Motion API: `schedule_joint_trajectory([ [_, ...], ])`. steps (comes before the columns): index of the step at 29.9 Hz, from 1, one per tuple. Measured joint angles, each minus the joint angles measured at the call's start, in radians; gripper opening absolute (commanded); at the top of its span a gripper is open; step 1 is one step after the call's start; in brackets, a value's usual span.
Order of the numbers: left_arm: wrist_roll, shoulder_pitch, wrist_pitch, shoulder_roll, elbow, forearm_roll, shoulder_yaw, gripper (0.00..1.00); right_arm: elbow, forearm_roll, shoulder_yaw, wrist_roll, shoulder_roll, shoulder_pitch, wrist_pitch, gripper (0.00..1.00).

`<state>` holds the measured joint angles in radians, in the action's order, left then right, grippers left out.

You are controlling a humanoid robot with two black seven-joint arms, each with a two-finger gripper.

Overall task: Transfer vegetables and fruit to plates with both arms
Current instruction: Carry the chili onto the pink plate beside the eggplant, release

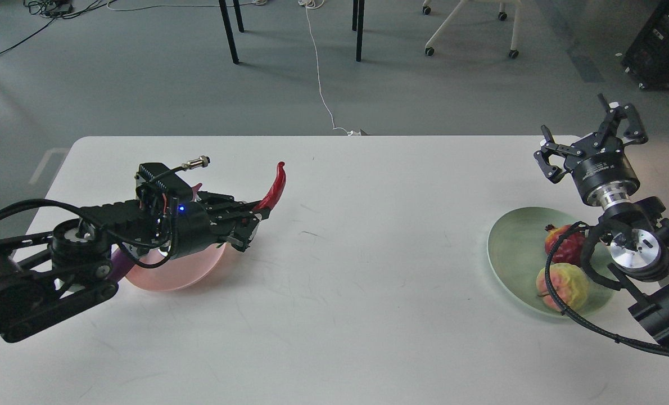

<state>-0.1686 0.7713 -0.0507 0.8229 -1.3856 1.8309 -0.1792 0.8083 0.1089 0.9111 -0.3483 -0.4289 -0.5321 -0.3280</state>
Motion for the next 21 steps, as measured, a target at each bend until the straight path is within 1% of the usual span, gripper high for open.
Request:
schedule_joint_trajectory([
  [3, -0.022, -0.030, -0.001, 0.060, 0.011, -0.004, 0.012, 0.21, 0.000, 0.000, 0.000, -0.001, 0.005, 0.001, 0.000, 0.99],
  [5, -0.034, -0.064, 0.001, 0.076, 0.023, -0.004, 0.014, 0.23, -0.001, 0.000, -0.001, -0.001, 0.010, 0.002, 0.000, 0.99],
  [6, -0.037, -0.081, 0.003, 0.077, 0.028, -0.003, 0.015, 0.26, -0.001, 0.000, -0.002, -0.001, 0.011, 0.003, 0.000, 0.99],
  [7, -0.038, -0.098, 0.004, 0.077, 0.034, -0.001, 0.015, 0.35, -0.001, 0.000, -0.002, -0.002, 0.013, 0.003, 0.000, 0.99],
  [8, -0.039, -0.112, 0.006, 0.076, 0.039, 0.000, 0.015, 0.45, -0.001, 0.000, -0.003, -0.002, 0.014, 0.002, 0.001, 0.99],
  [9, -0.039, -0.120, 0.006, 0.075, 0.042, 0.000, 0.015, 0.53, 0.000, 0.000, -0.003, -0.002, 0.015, 0.002, 0.002, 0.99],
  [10, -0.040, -0.125, 0.008, 0.073, 0.044, 0.000, 0.013, 0.56, 0.001, 0.000, -0.003, -0.002, 0.016, 0.001, 0.003, 0.99],
  [18, -0.042, -0.131, 0.023, 0.075, 0.059, -0.007, 0.003, 0.57, 0.000, 0.000, -0.004, -0.002, 0.013, -0.001, 0.007, 0.99],
  [19, -0.043, -0.130, 0.023, 0.078, 0.060, -0.009, 0.003, 0.60, -0.001, 0.000, -0.004, -0.002, 0.012, -0.001, 0.007, 0.99],
  [20, -0.043, -0.128, 0.023, 0.080, 0.061, -0.012, 0.001, 0.65, -0.001, 0.000, -0.004, -0.002, 0.012, -0.001, 0.007, 0.99],
  [21, -0.044, -0.123, 0.024, 0.080, 0.061, -0.019, -0.007, 0.76, -0.002, 0.000, -0.004, -0.002, 0.012, -0.001, 0.007, 0.99],
])
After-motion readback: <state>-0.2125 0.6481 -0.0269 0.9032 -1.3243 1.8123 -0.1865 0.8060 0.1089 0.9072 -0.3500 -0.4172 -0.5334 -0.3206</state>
